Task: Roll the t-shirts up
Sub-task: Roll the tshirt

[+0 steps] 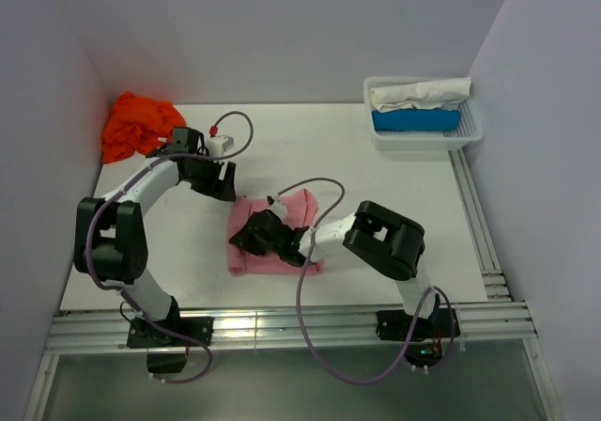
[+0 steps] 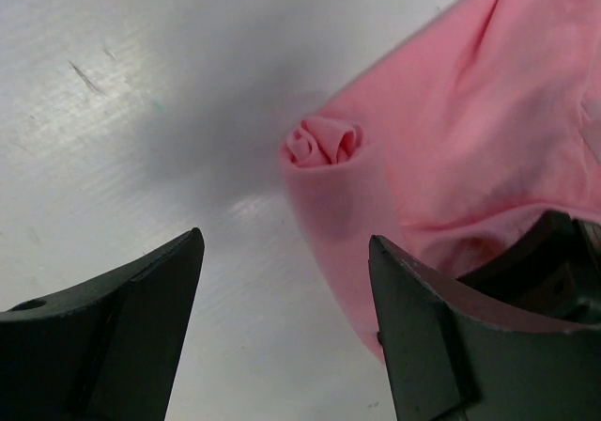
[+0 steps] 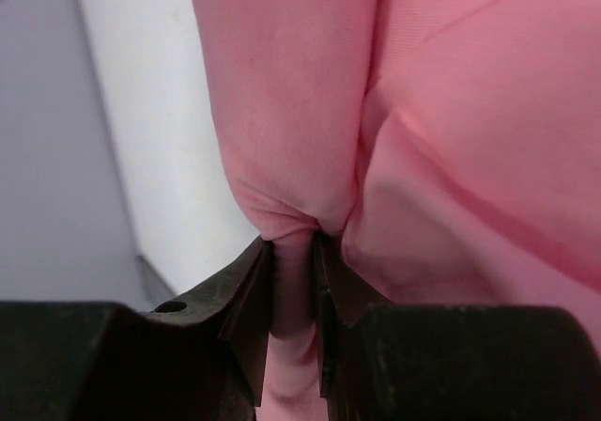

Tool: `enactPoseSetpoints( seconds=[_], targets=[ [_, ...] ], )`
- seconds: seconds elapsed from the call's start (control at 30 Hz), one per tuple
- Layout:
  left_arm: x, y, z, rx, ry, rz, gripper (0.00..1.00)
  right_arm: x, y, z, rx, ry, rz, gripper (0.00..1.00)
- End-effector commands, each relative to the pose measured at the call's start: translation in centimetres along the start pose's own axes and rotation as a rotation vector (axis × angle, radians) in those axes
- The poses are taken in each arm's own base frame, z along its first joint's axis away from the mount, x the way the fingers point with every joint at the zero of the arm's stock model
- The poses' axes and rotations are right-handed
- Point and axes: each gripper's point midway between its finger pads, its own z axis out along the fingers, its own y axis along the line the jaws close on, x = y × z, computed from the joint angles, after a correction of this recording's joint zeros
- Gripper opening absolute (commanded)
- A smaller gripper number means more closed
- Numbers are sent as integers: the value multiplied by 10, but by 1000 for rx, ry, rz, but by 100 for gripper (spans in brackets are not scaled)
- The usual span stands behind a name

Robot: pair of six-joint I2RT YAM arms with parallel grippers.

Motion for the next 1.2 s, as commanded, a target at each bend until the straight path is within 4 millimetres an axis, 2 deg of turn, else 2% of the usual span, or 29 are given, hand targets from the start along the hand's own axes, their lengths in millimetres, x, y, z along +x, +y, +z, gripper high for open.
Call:
enactPoseSetpoints(
  seconds=[0.0,0.17,0.2,0.23,0.3,0.47,0.5,0.53,0.6,0.63,0.67,0.7,0.73,0.8,0.83,0.9,0.93,1.07,1.1,1.17],
  targets=[
    [5,-10,-9,39,-19,27,77,5,7,-4,-126,47,138,27],
    [20,-16,-2,74,-1,9,77,1,1,-8,-195,39,261,27],
    [20,-18,-2,87,-1,8,76,3,-7,-7,-189,41,273,27],
    [20,-20,-1,94,-2,2,76,2,-4,-9,-213,42,287,27],
    [21,-23,0,114,-8,-5,76,3,-9,-9,-206,44,314,29],
    [26,-27,8,110,5,-10,76,1,-20,-11,-153,24,324,36],
    [27,-25,11,87,12,-6,75,-2,-15,-13,-158,14,323,37],
    [27,-24,15,78,14,-10,75,-1,-21,-13,-123,12,307,39],
    [29,-23,21,49,29,-10,75,-8,-14,-16,-110,-16,290,43],
    [29,-22,24,42,32,-15,74,-5,-25,-15,-48,-19,263,44],
    [31,-21,26,32,38,-15,74,-6,-25,-17,-27,-27,247,45],
    [33,-21,31,27,51,-13,73,-12,-15,-18,-28,-49,237,47],
    [32,-20,32,13,53,-13,74,-9,-26,-19,36,-51,201,47],
    [34,-20,37,1,62,-10,73,-17,-18,-22,58,-89,177,48],
    [33,-19,38,-15,61,-6,73,-14,-27,-25,111,-88,144,48],
    [33,-20,41,-25,66,2,73,-17,-17,-29,124,-105,122,49],
    [33,-20,43,-29,70,4,73,-18,-25,-32,171,-113,94,49],
    [33,-18,46,-59,75,17,73,-20,-27,-40,250,-146,37,45],
    [34,-19,47,-59,81,18,72,-21,-21,-40,252,-152,31,41],
    [33,-20,47,-63,79,22,72,-22,-30,-45,307,-164,2,39]
  ],
)
